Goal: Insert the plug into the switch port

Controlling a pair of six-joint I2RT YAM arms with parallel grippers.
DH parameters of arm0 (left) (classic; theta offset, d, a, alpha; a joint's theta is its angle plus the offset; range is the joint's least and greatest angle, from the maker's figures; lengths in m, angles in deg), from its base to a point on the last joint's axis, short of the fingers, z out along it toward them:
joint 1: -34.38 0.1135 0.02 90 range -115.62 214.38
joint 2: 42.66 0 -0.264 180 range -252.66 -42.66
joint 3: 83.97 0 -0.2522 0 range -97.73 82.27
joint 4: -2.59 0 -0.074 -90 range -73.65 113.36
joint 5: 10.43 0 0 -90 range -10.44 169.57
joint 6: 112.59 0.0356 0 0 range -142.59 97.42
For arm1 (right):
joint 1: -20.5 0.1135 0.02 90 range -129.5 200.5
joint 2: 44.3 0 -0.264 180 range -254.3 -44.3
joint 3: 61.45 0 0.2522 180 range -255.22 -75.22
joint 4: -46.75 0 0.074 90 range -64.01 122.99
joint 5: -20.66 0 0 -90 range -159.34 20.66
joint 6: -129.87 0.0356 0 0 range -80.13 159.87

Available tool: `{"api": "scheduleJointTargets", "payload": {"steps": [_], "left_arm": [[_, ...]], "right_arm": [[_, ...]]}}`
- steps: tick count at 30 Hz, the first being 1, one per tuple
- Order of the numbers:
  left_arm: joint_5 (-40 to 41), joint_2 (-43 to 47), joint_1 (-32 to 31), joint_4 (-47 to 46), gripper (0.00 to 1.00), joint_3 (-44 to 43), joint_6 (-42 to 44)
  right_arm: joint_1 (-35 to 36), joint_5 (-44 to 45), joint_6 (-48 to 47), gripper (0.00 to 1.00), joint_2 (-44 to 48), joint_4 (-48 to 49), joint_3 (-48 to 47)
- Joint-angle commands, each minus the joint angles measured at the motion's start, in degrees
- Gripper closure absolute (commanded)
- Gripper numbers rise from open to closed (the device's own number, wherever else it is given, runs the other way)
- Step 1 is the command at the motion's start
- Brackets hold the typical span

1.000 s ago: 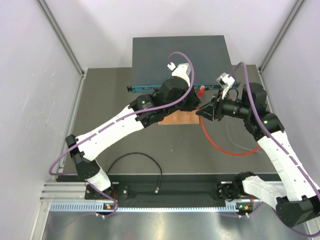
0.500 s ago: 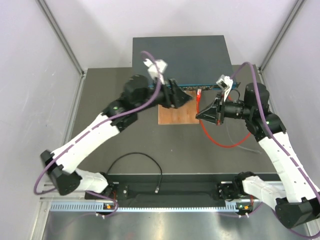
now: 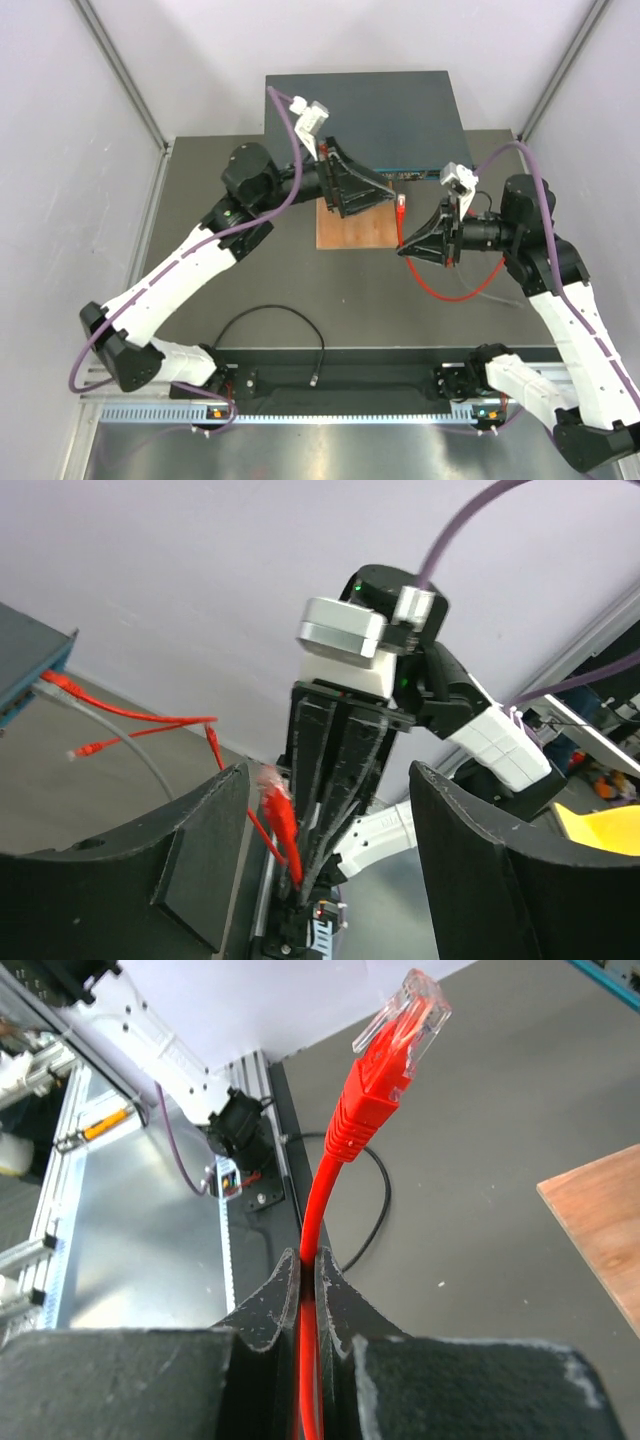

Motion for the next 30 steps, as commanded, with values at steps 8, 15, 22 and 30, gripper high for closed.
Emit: {"api": "scheduleJointTargets", "payload": {"steps": [8, 15, 22, 30], "left_arm": [[-2.9, -5.4, -3.5, -5.8, 0.36, -2.1, -5.8], [-3.7, -7.1, -5.0, -6.4, 0.70, -1.8, -7.2], [-2.9, -7.6, -4.9, -5.9, 1.00, -0.5, -8.0], [11.3, -8.1, -4.7, 1.3, 1.00, -0.4, -13.4]], "right_arm": [[0.8, -0.3, -9.3, 1.00, 2.9, -6.2, -3.2], [0.7, 1.1, -9.8, 1.00, 3.5, -6.9, -2.8], [0.9, 8.7, -8.3, 0.81, 4.9, -5.2, -2.9], [0.8, 25.7, -7.5, 0.73, 9.8, 2.7, -0.8]]}}
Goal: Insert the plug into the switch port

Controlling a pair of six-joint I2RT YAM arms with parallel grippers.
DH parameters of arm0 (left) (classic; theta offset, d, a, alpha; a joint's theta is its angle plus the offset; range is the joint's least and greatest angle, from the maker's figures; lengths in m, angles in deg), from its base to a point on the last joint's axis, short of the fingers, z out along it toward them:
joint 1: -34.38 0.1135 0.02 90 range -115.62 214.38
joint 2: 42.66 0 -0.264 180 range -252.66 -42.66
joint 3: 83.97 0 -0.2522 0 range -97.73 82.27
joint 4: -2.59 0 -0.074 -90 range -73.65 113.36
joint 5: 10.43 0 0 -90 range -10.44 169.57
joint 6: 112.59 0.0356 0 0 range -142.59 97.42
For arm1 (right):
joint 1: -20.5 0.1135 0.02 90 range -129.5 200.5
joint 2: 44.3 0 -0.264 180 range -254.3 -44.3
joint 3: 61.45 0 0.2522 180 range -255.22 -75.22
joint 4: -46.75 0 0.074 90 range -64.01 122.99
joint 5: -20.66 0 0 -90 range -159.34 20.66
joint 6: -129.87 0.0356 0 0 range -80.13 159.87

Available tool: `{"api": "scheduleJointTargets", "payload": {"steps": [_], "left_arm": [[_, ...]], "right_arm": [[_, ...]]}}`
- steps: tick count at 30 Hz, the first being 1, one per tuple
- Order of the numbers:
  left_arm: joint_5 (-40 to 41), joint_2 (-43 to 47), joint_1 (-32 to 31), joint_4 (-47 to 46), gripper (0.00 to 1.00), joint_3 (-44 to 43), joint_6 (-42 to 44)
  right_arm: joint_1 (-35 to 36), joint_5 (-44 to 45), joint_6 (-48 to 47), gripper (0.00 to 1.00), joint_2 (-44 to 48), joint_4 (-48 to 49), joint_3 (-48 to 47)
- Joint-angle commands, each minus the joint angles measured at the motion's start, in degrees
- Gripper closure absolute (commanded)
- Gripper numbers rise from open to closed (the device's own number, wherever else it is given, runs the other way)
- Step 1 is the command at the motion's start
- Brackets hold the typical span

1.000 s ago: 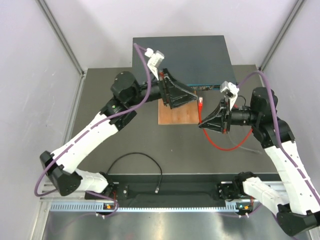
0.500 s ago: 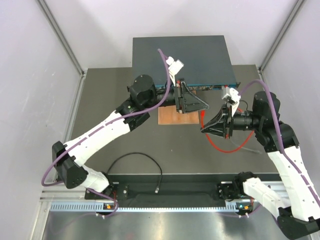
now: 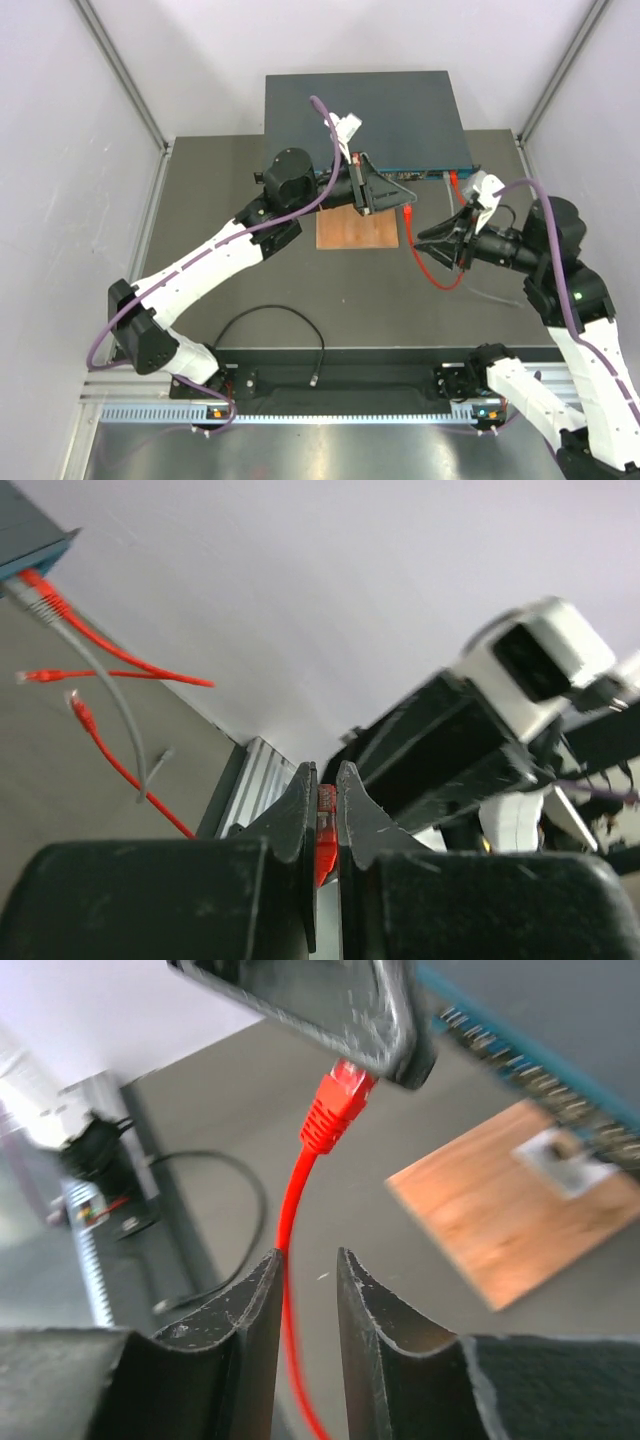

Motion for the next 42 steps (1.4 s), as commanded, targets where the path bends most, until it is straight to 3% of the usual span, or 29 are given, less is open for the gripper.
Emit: {"api": "scheduleJointTargets", "payload": {"steps": [1, 5, 9, 25, 42], "left_arm": [[7.6, -0.6, -0.3, 3.3, 1.00, -1.4, -4.5], [15.6, -4.0, -0.4, 16.9, 1.00, -7.8, -7.5], [17.6, -4.6, -0.4, 16.9, 1.00, -7.6, -11.4], [16.7, -6.1, -0.5, 14.6, 1.00, -6.6, -14.7], [16.7, -6.3, -0.4, 13.5, 1.00, -6.6, -15.2]], "right_arm": [[0.3, 8.1, -0.5, 0.72, 1.1, 6.6, -0.8], [0.8, 9.2, -0.5, 0.61, -1.5, 3.9, -2.6], [1.6, 11.5, -0.9, 0.58, -1.5, 6.0, -1.7], [3.4, 14.3, 0.4, 0.62, -3.3, 6.9, 0.7], [4.5, 13.3, -0.7, 0.80, -5.2, 7.0, 1.9]]}}
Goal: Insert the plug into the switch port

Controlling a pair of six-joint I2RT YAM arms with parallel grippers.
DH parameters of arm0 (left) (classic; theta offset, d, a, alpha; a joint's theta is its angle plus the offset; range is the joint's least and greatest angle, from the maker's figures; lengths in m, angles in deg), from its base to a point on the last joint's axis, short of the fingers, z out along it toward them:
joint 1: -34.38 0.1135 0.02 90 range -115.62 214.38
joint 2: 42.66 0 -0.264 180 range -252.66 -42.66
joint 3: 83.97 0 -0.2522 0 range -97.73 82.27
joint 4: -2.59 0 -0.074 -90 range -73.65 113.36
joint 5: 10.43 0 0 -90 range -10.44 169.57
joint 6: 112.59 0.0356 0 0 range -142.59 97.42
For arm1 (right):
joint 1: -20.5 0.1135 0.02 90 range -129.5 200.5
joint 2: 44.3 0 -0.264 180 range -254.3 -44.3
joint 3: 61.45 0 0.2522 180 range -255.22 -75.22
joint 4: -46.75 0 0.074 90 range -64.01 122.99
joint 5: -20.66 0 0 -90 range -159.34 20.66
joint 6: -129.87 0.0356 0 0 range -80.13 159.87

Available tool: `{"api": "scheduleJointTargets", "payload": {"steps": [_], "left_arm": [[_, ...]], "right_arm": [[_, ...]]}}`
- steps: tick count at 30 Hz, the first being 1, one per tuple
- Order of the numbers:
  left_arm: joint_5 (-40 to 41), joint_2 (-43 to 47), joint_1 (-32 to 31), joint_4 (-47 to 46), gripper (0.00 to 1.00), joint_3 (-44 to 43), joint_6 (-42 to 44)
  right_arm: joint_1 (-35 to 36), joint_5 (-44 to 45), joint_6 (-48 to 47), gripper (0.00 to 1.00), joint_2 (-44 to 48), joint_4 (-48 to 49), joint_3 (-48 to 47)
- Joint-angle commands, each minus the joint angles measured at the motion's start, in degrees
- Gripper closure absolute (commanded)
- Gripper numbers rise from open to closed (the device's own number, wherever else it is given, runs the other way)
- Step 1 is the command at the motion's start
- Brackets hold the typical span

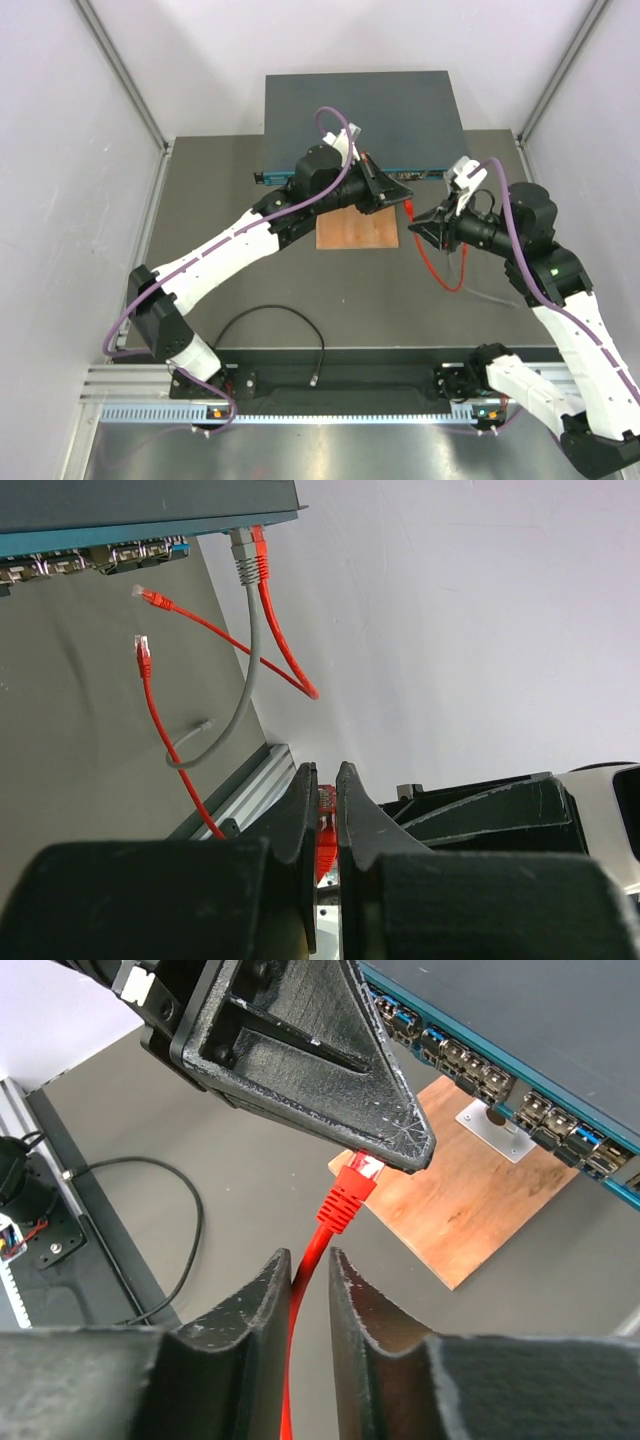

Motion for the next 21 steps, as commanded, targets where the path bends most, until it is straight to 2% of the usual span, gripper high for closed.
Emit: {"api": "scheduleJointTargets", "payload": {"steps": [1, 2, 4, 6, 7, 8, 10, 11, 12, 13, 16, 19, 21], "left_arm": [[0.0, 0.2, -0.1, -3.7, 1.00, -1.2, -1.0], [0.1, 0.3, -0.1, -3.7, 1.00, -1.2, -1.1], [0.1, 0.3, -0.1, -3.8, 1.00, -1.1, -1.0], [0.1, 0.5, -0.1, -4.1, 0.97, -0.8, -0.9], [-0.1, 0.6, -0.1, -4.5, 0.89, -0.7, -0.7], [0.0, 0.9, -0.1, -5.6, 0.64, -0.2, -0.2], [-0.1, 1.2, 0.5, -7.3, 0.37, -0.1, 1.6], [-0.2, 1.6, 1.0, -8.8, 0.27, -0.1, 2.6], [-0.5, 2.1, 1.8, -9.8, 0.10, -0.4, 5.8], [-0.4, 2.1, 1.8, -10.4, 0.03, -0.4, 5.9], [2.3, 4.6, 3.4, -9.8, 0.01, -2.5, 17.0], [4.6, 6.5, 4.1, -7.4, 0.01, -3.9, 23.9], [5.6, 7.1, 4.7, -6.2, 0.01, -3.7, 25.4]], "right_arm": [[0.9, -0.1, -0.8, 0.81, -0.2, 2.0, 0.3], [1.0, -0.1, -0.9, 0.90, -0.3, 1.7, 0.3], [1.0, -0.2, -1.2, 1.00, -0.3, 1.0, 0.2], [0.9, -0.6, -2.1, 1.00, -0.3, 0.2, -0.1], [1.0, -0.9, -2.4, 1.00, -0.2, -0.2, -0.3], [1.0, -0.7, -2.4, 1.00, 0.2, -0.2, -0.4], [0.8, 1.3, -2.1, 1.00, 0.6, -1.4, -0.8], [0.4, 2.1, -1.5, 1.00, 1.2, -2.2, -1.2], [-0.3, 2.5, -1.4, 1.00, 1.7, -3.9, -1.8], [-0.3, 2.5, -1.4, 1.00, 1.7, -5.1, -1.8], [-2.4, 5.6, -0.4, 1.00, 2.5, -8.7, -3.2], [-4.8, 11.0, 0.6, 1.00, 2.9, -12.4, -3.3], [-5.7, 13.4, 1.5, 1.00, 2.7, -13.0, -3.2]]}}
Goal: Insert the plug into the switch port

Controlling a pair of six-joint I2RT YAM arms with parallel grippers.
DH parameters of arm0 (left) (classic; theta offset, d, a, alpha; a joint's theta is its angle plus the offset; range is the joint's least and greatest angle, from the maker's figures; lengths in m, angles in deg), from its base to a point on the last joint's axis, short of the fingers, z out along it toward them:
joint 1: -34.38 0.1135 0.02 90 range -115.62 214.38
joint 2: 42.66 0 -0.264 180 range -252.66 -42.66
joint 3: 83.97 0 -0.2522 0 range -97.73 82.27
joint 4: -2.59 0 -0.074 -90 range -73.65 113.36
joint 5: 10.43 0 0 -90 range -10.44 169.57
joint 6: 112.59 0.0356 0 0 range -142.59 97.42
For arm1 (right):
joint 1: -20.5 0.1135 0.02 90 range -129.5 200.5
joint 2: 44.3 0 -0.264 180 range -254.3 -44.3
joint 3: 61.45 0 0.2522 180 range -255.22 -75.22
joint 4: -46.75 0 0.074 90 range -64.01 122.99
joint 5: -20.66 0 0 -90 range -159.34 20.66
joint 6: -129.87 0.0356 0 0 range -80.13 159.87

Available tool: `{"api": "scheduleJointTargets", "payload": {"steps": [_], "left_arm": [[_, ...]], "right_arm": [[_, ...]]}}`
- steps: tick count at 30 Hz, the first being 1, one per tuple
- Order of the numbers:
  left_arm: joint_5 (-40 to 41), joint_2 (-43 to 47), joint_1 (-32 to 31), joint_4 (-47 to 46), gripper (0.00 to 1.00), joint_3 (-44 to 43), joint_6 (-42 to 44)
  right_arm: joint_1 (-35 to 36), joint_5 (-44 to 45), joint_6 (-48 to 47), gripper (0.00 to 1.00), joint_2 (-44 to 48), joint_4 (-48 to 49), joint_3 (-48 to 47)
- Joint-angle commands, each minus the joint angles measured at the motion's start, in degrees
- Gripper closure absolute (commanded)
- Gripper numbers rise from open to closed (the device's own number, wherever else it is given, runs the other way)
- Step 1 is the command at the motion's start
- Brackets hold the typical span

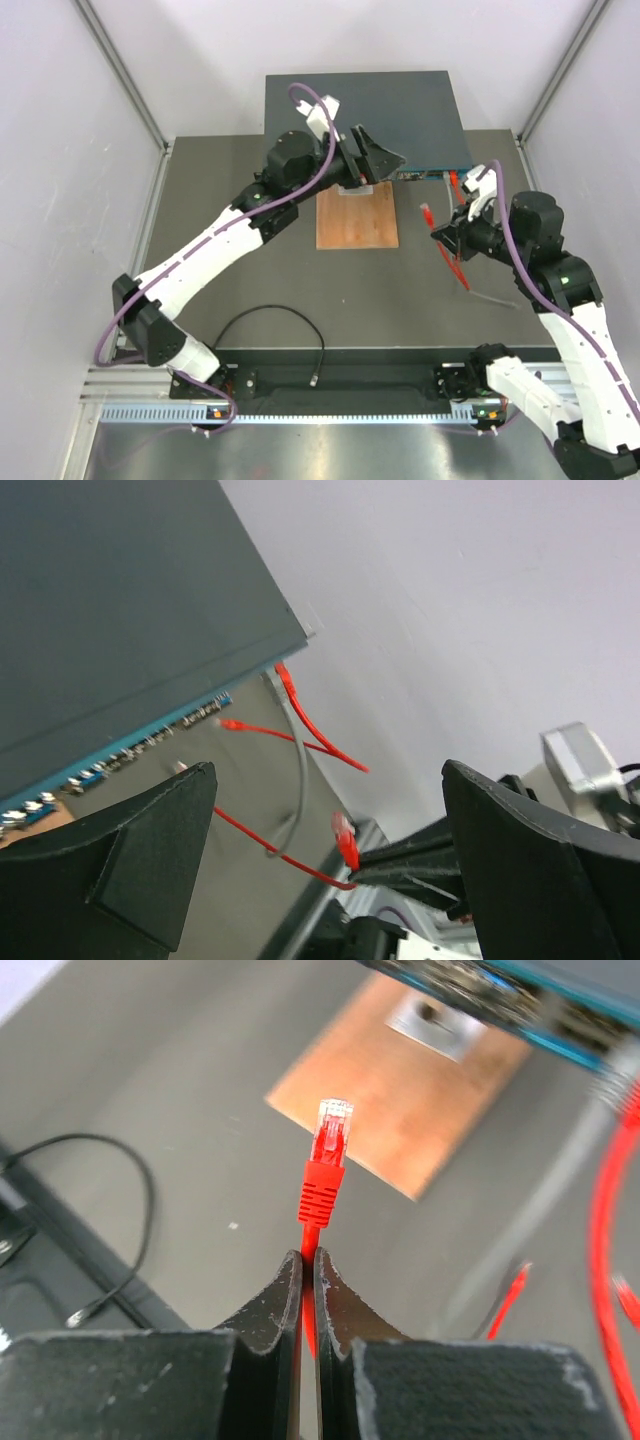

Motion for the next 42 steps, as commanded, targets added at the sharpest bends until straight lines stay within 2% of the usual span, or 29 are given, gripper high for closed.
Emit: {"api": "scheduleJointTargets", "payload": {"steps": [1, 10, 15, 23, 42], "left_arm": [[2.8, 5.4, 1.2, -0.3, 0.01, -2.9, 9.3], [5.9, 6.7, 1.8, 7.3, 0.01, -3.4, 14.3], [7.5, 6.6, 1.8, 9.2, 0.01, -3.3, 13.1], [7.8, 7.0, 2.0, 7.3, 0.01, -0.7, 9.7], [7.5, 7.3, 3.0, 5.6, 0.01, 1.2, 8.0]], "right_arm": [[-1.8, 8.1, 1.9, 1.00, 0.4, -2.3, -2.8], [-2.4, 18.0, 5.2, 1.00, -9.1, -1.4, -10.3], [-1.3, 23.3, 6.0, 1.00, -12.9, -2.1, -13.6], [-0.3, 19.5, 8.5, 1.00, -17.8, -5.7, -17.4], [0.5, 23.5, 7.3, 1.00, -24.2, -7.3, -20.8]]}}
